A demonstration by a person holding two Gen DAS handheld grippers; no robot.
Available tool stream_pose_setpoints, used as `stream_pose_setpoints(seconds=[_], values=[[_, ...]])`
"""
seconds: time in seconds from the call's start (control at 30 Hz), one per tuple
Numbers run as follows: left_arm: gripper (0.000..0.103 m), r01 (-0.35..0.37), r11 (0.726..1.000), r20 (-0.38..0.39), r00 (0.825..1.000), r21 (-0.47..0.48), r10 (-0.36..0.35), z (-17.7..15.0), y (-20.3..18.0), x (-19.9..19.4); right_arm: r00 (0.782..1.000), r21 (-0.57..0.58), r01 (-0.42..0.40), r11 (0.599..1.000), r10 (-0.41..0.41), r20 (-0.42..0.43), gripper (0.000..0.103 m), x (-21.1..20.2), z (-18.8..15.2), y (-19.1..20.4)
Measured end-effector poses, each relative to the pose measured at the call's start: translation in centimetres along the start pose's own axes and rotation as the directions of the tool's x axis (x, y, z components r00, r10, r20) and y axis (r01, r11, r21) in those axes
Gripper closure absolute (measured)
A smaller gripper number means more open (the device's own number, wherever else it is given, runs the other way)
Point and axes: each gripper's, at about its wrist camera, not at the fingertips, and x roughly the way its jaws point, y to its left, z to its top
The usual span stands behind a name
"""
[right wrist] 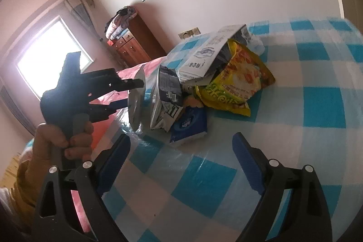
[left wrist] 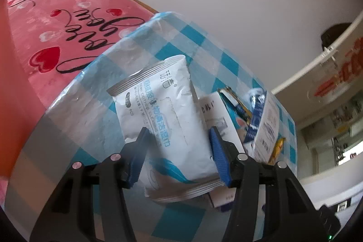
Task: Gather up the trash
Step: 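Grasp the white wet-wipes pack with the left gripper while the right reaches the dark carton, then close the right gripper on the dark milk carton and lift it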
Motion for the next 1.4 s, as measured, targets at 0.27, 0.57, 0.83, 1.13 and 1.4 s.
stream_pose_setpoints(seconds=[0.27,0.57,0.83,1.13,1.4], values=[[0.016,-0.061,0.996,-0.006,0.998,0.061,0.061,-0.8,1.5,0.3,0.992,-0.136,0.123,0.983,-0.127,-0.021,0.013,1.6,-0.2,2.3],[0.011,-0.116,0.981,-0.029,0.992,0.153,0.121,-0.6,1.5,2.1,0.989,-0.117,0.136,0.984,-0.143,-0.047,0.013,3.2,0.5,4.1],[0.022,-0.151,0.965,0.008,0.988,0.216,0.153,-1.4,1.3,1.8,0.994,-0.051,0.101,0.994,-0.103,-0.03,0.028,5.0,2.7,5.0],[0.027,-0.12,0.964,0.004,0.992,0.238,0.123,-1.8,1.8,1.2,0.993,0.035,0.085,0.996,-0.082,-0.083,0.039,8.5,3.6,4.2],[0.028,-0.076,0.967,-0.005,0.997,0.242,0.079,-2.5,2.4,0.3,0.994,0.079,0.035,0.996,-0.027,-0.102,0.049,10.1,3.6,4.1]])
